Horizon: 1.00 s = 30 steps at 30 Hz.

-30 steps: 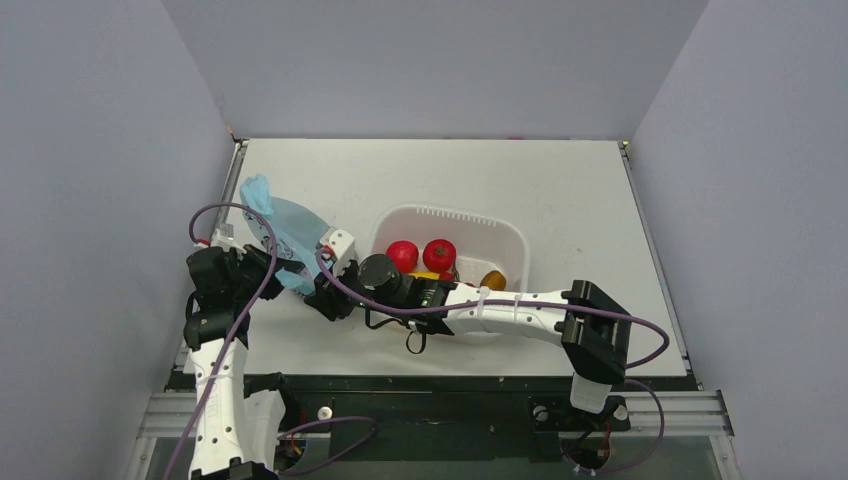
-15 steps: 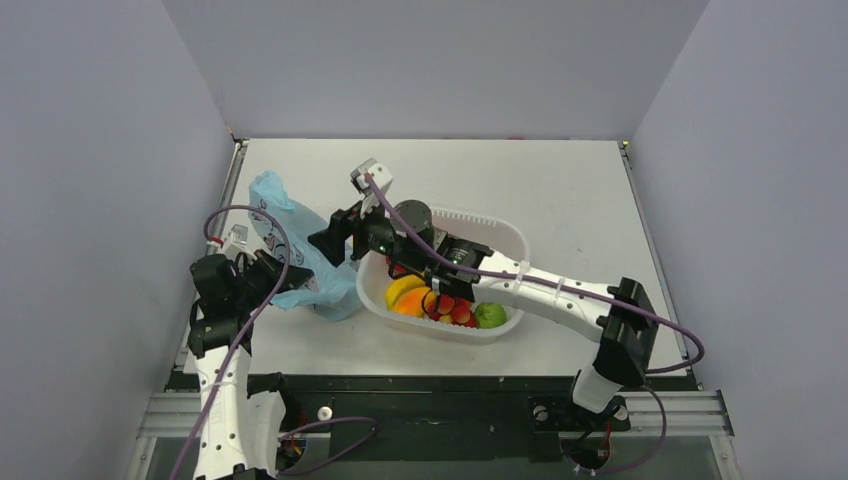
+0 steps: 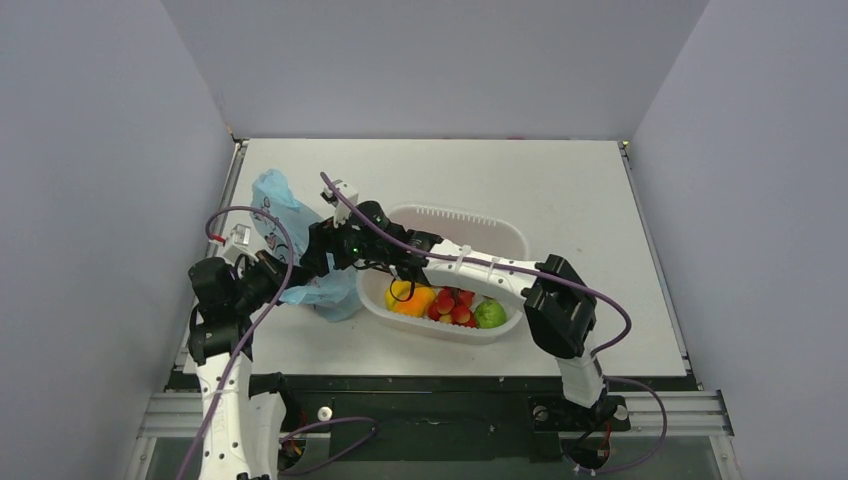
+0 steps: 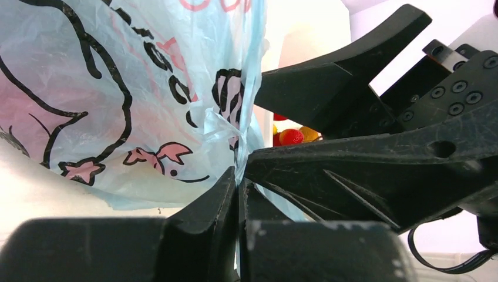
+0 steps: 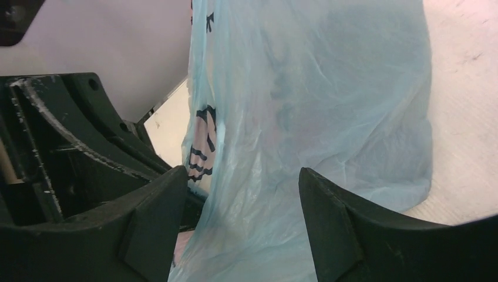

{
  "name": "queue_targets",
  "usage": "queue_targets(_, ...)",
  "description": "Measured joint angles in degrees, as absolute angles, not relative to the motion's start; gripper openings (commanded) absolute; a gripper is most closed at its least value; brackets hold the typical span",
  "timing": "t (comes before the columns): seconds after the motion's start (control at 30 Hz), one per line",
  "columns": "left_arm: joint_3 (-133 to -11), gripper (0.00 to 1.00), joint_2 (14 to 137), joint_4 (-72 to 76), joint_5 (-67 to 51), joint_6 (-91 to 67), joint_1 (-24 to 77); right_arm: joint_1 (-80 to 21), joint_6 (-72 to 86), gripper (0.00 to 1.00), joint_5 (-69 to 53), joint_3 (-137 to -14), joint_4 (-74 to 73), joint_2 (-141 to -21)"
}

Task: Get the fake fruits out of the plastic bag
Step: Adjust the plastic bag at the center of the board.

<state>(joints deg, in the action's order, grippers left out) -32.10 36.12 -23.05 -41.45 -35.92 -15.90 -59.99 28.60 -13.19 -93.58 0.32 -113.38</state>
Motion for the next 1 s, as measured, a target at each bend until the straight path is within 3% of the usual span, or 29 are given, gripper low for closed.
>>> queue_targets(0.1,-31.4,0.0,36.2,-23.3,-41.5,-35.8,-15.9,-60.1,29.8,0.54,-13.7,-92.7,1.1,-113.5)
queue_targets(0.13,-31.4,0.0,36.3,-23.3,-41.5,-35.8,-15.9,-60.2,30.2,0.41,-14.0,-92.7,1.5,-113.6)
queue_targets(0.27,-31.4,0.0,36.3,-23.5,-41.4,-35.7,-15.9,-60.9,31.1,0.07,-14.2,-92.4,2.9,-114.0)
queue_targets(0.33,-31.6,0.0,36.2,-24.5,-40.5,-35.6,-15.9,-61.0,31.6,0.0,-14.3,-92.3,2.9,-114.1)
queue_targets(0.63,-37.9,0.0,32.5,-34.2,-28.7,-36.9,-15.8,-58.4,30.0,0.0,-8.6,-91.8,1.7,-113.9)
queue_targets(1.0,-45.1,0.0,28.2,-47.5,-2.2,-39.0,-15.8,-56.4,23.1,0.0,16.8,-94.7,-3.7,-112.8)
